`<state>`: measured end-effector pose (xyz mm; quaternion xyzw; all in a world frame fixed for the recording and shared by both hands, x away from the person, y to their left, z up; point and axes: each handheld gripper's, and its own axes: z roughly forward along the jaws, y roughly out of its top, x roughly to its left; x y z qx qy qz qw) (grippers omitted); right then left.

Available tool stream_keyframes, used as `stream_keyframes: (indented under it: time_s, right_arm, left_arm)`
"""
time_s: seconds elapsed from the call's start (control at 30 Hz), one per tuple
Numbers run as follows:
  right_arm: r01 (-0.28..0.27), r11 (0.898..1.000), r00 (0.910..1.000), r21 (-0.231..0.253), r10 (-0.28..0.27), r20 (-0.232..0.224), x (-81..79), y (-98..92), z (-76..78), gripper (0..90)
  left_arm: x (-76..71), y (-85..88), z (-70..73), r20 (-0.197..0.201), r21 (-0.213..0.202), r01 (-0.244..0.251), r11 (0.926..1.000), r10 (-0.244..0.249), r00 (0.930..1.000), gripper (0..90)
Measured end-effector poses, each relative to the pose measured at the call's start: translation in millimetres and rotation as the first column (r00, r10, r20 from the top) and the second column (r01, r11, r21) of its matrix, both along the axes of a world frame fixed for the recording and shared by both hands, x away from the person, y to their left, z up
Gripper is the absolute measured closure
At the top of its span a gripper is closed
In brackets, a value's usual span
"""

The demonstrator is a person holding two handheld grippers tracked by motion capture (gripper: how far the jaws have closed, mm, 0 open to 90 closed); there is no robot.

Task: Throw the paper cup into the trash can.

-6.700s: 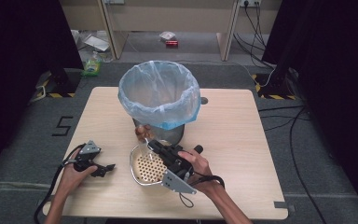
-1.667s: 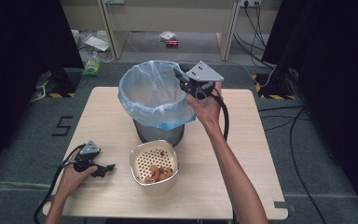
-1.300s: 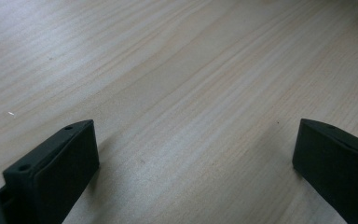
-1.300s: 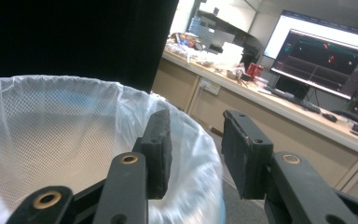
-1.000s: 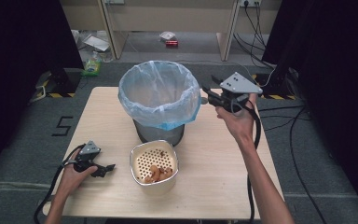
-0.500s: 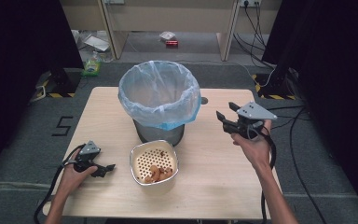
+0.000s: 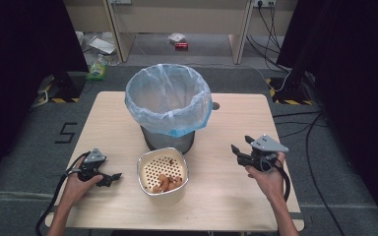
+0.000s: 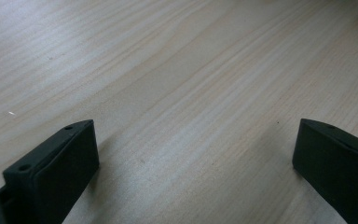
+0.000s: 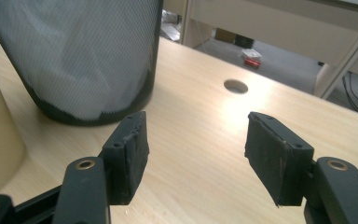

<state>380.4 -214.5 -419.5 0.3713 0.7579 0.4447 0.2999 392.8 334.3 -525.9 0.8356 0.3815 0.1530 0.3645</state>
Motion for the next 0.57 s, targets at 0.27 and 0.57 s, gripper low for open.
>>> stream_keyframes:
  time_s: [0.27, 0.57]
  right_arm:
    - [-0.010, 0.999, 0.9974, -0.043, 0.007, -0.072, -4.7, 1.2, -30.7, 38.7]
    - [-0.018, 0.998, 0.9932, -0.066, 0.011, -0.116, -7.0, 3.1, -50.3, 37.9]
  left_arm:
    - [-0.1, -0.1, -0.1, 0.001, 0.000, -0.001, 1.0000, 0.001, 1.0000, 0.0]
    - [-0.2, -0.1, 0.0, 0.000, 0.000, 0.003, 1.0000, -0.003, 1.0000, 0.0]
